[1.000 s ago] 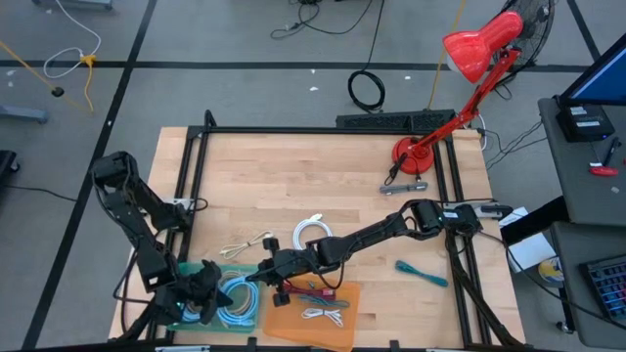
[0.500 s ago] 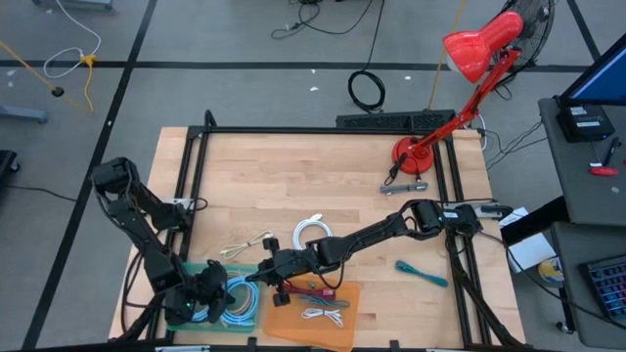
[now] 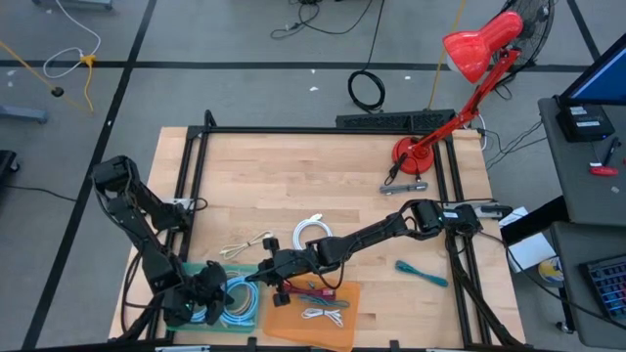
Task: Pick & Place USB Port
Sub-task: Put the blue HDMI cable into the green bin, then put the brown charger cable into the orange bin
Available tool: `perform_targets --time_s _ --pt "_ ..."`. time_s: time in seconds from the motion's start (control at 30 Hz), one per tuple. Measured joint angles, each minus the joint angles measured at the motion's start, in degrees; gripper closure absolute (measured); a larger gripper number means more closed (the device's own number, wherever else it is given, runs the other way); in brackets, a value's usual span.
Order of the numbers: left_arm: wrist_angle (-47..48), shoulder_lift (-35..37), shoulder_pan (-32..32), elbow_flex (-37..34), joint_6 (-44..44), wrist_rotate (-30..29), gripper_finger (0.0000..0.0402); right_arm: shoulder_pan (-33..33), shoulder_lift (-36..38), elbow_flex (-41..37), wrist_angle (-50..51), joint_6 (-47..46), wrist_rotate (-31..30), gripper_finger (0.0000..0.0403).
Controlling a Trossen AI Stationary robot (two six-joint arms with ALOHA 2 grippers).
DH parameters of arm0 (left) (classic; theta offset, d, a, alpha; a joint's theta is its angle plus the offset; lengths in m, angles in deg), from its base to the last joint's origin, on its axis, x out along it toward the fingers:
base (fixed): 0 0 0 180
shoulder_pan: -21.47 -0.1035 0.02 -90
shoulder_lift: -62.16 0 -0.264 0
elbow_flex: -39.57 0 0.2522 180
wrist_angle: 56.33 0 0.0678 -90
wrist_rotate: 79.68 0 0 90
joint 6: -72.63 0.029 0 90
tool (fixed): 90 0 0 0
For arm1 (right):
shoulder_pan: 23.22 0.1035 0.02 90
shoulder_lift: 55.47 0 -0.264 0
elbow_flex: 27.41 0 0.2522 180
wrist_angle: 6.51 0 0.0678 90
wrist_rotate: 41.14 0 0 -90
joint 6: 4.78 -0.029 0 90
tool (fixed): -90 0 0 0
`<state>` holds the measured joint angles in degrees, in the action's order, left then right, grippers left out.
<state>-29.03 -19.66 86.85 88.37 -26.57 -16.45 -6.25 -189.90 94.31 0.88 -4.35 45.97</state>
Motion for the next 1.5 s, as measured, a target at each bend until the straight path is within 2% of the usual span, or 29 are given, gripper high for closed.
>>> perform_targets --time_s 0.4,0.57,0.77,1.0,1.1,1.23,1.33,1.4,1.43,1.5 --pt "2.4 0.0 0.0 4.7 4.2 -0.2 0.0392 0.0 0.0 0.0 0.0 0.0 0.0 0.0403" --pt "5.9 0.8 -0.1 8.4 8.6 -3.4 0.0392 0.0 0.0 0.0 -0.1 0.0 0.0 0.0403" --pt "9.7 4.8 -0.1 12.5 17.7 -12.0 0.0392 0.0 0.0 0.0 0.1 1.0 -1.1 0.0403" --pt "16.1 12.1 -0.1 16.2 34.6 -29.8 0.0392 -0.7 4.6 -0.2 5.6 9.2 -12.4 0.0403" --pt "18.5 15.4 0.0 16.2 42.3 -36.3 0.0392 -3.1 10.6 -5.4 3.4 10.7 -13.3 0.0403" --pt "26.4 19.3 -0.1 16.2 44.8 -44.1 0.0392 -9.6 21.2 -18.4 -6.9 8.2 -7.9 0.0403" --pt "36.7 21.9 -0.4 16.2 40.3 -48.1 0.0392 -17.5 29.9 -31.5 -19.7 0.4 3.0 0.0403" --pt "45.4 23.9 -1.6 16.2 34.0 -48.3 0.0392 -23.1 34.9 -40.6 -27.5 -5.8 11.1 0.0403" --pt "50.3 24.9 -2.6 16.2 30.1 -47.6 0.0392 -25.3 37.1 -44.8 -30.8 -8.9 13.3 0.0403" --pt "58.6 26.9 -5.2 15.7 22.3 -45.8 0.0392 -28.0 41.6 -52.7 -34.4 -11.9 13.9 0.0403"
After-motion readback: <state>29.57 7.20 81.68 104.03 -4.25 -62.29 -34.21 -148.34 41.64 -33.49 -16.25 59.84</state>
